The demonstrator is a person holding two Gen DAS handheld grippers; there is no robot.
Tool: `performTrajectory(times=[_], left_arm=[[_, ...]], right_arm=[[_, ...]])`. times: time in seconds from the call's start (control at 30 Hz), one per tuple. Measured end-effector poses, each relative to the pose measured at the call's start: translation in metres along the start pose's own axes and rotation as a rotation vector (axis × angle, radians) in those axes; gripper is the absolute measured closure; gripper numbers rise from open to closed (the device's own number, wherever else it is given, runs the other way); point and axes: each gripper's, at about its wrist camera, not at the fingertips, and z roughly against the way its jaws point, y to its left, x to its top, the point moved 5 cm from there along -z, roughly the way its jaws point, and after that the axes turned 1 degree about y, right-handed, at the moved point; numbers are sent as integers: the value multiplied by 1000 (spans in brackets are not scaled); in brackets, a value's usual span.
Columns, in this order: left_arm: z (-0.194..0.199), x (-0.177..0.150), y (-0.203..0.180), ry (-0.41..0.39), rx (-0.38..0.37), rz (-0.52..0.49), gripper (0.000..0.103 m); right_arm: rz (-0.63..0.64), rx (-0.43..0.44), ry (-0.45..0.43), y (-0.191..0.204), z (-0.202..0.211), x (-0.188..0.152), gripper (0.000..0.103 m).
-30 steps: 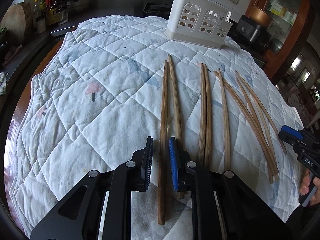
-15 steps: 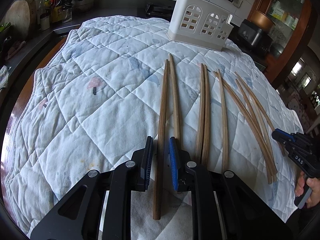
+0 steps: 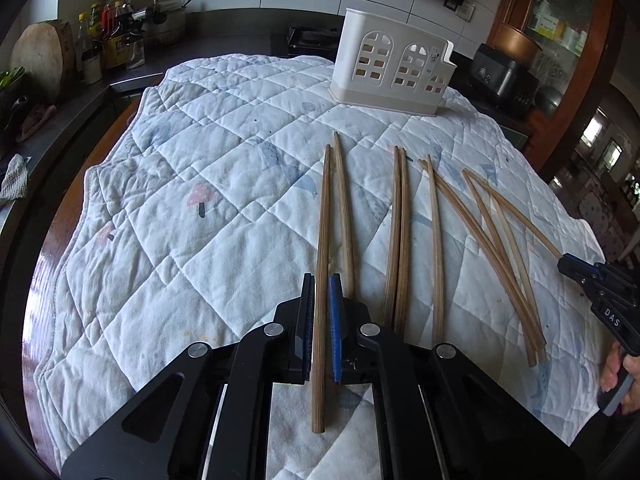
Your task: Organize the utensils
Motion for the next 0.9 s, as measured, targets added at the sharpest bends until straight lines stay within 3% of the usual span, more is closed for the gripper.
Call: performTrajectory(times=[0.27, 0.67, 0.9], left_arm=[[10, -4, 3, 4, -22, 10, 96], [-18, -17, 6, 66, -15, 43, 93], [-22, -18, 6, 63, -13, 50, 94]], right_arm=[[23, 7, -108, 6, 35, 27, 96], [29, 18, -111, 12, 36, 32, 96], [29, 18, -111, 12, 36, 32, 96]])
